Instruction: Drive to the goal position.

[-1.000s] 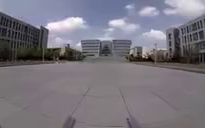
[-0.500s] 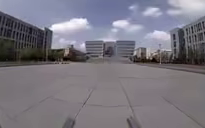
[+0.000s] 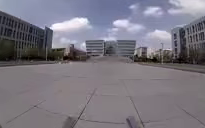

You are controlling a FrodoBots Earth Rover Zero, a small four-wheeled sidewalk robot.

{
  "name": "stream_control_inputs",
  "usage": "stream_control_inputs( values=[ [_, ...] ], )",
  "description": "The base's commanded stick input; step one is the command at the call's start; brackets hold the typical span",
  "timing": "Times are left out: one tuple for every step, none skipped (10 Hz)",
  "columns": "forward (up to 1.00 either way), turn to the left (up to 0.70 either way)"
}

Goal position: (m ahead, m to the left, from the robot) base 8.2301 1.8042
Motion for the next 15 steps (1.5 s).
stream_control_inputs(
  values=[
    [0.70, 0.12],
    [0.70, 0.12],
    [0.70, 0.12],
    [0.70, 0.12],
    [0.70, 0.12],
    [0.70, 0.12],
    [0.70, 0.12],
    [0.70, 0.12],
    [0.70, 0.12],
    [0.70, 0.12],
    [0.70, 0.12],
    [0.70, 0.12],
    [0.70, 0.05],
    [0.70, -0.11],
    [0.70, -0.10]
  ],
)
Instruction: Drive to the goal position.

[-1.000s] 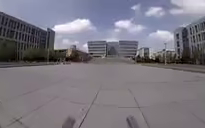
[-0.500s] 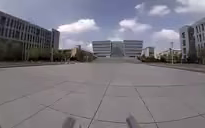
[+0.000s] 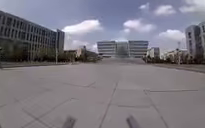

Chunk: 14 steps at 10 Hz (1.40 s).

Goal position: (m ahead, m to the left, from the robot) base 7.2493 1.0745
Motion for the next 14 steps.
stream_control_inputs(
  values=[
    [0.70, -0.11],
    [0.70, -0.11],
    [0.70, -0.11],
    [0.70, -0.10],
    [0.70, -0.10],
    [0.70, -0.10],
    [0.70, -0.10],
    [0.70, -0.10],
    [0.70, -0.03],
    [0.70, 0.12],
    [0.70, 0.12],
    [0.70, 0.13],
    [0.70, 0.13],
    [0.70, 0.13]
  ],
)
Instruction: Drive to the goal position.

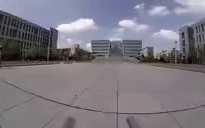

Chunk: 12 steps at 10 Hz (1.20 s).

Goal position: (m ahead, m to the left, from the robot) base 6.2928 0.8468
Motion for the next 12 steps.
stream_control_inputs(
  values=[
    [0.70, 0.13],
    [0.70, 0.13],
    [0.70, 0.13],
    [0.70, 0.13],
    [0.70, 0.13],
    [0.70, 0.13],
    [0.70, 0.13],
    [0.70, 0.13],
    [0.70, 0.13],
    [0.70, 0.13],
    [0.70, 0.13],
    [0.70, 0.13]
  ],
)
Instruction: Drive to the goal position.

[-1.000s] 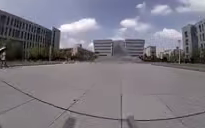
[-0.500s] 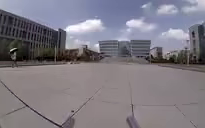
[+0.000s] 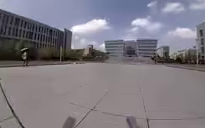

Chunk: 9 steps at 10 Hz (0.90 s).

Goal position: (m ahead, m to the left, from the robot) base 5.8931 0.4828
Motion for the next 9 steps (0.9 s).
stream_control_inputs(
  values=[
    [0.70, 0.13],
    [0.70, -0.02],
    [0.70, -0.22],
    [0.70, -0.22],
    [0.70, -0.22],
    [0.70, -0.22],
    [0.70, -0.22],
    [0.70, -0.22],
    [0.70, -0.22]
  ],
)
